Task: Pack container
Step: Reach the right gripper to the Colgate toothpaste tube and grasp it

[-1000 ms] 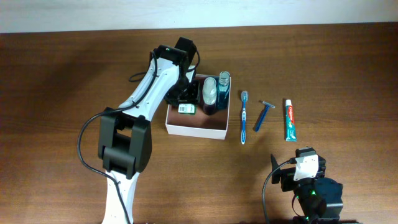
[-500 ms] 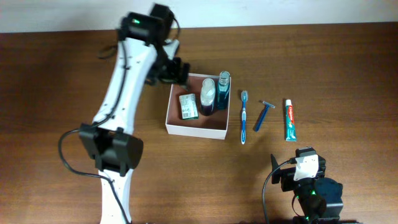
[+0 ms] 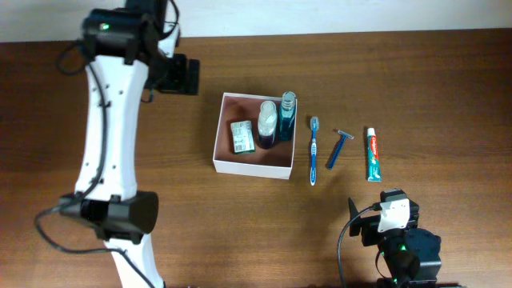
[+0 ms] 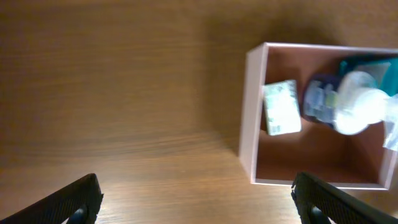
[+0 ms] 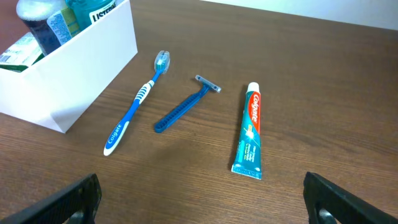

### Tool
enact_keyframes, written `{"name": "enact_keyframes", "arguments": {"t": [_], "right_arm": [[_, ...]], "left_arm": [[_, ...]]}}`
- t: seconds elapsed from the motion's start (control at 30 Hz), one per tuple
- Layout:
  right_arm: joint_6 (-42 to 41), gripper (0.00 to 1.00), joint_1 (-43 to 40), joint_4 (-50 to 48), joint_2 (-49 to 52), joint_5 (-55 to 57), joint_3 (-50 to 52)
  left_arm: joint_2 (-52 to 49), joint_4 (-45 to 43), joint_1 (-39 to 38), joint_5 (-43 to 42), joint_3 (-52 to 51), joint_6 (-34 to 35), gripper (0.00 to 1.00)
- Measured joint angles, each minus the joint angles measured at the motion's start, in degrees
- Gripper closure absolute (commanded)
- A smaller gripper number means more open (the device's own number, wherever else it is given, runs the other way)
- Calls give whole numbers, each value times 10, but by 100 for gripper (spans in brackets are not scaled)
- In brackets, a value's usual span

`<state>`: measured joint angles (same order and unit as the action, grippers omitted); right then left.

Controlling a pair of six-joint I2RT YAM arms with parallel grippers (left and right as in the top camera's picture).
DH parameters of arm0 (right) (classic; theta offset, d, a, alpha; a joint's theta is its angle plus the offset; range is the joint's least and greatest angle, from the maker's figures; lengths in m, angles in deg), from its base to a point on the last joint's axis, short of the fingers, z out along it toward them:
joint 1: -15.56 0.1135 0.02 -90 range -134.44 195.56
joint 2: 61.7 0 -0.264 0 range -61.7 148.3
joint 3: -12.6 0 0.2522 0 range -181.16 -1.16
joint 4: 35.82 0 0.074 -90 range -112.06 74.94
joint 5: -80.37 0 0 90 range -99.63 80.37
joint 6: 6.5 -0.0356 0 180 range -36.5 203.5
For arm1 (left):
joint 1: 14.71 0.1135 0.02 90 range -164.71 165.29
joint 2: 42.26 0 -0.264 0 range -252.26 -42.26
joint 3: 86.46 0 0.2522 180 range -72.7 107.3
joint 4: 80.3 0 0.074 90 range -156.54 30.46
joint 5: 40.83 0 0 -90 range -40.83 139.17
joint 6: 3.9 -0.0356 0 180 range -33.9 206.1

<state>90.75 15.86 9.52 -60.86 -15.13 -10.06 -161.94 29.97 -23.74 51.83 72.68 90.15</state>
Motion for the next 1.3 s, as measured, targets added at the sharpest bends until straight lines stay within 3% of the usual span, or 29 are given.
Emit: {"name": "enact_keyframes", "arguments": {"t": [0.2,0.53,0.7,1.07,1.3], "right_arm": [[-33,1,0,-26,0,-43,0],[-181,1,0,1,28,-136,-12],[-205,1,0,78,192,-110,-152],[-175,1,0,276,612,-50,-590],[-159,1,0,289,772,-51,-702]], "left_arm": [[14,1,10,34,3,-1,1],[14,1,9,39,3,-2,0],[14,1,9,42,3,-2,1],[14,1,9,45,3,-2,1],[14,2,9,45,3,-2,1]]}}
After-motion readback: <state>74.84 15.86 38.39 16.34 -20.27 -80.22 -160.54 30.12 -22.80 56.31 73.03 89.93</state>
